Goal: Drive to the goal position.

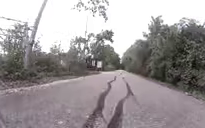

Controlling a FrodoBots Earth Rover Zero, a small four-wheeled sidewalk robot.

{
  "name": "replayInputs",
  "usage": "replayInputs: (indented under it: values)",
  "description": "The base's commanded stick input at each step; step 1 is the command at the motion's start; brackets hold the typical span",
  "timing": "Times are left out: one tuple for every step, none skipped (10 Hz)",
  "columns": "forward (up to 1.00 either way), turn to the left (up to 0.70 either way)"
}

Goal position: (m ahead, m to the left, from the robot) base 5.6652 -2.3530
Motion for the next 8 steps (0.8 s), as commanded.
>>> replayInputs:
  values:
    - [0.5, 0.0]
    - [0.5, 0.0]
    - [0.5, 0.0]
    - [0.5, 0.0]
    - [0.5, 0.0]
    - [0.5, 0.0]
    - [0.5, 0.0]
    - [0.5, 0.0]
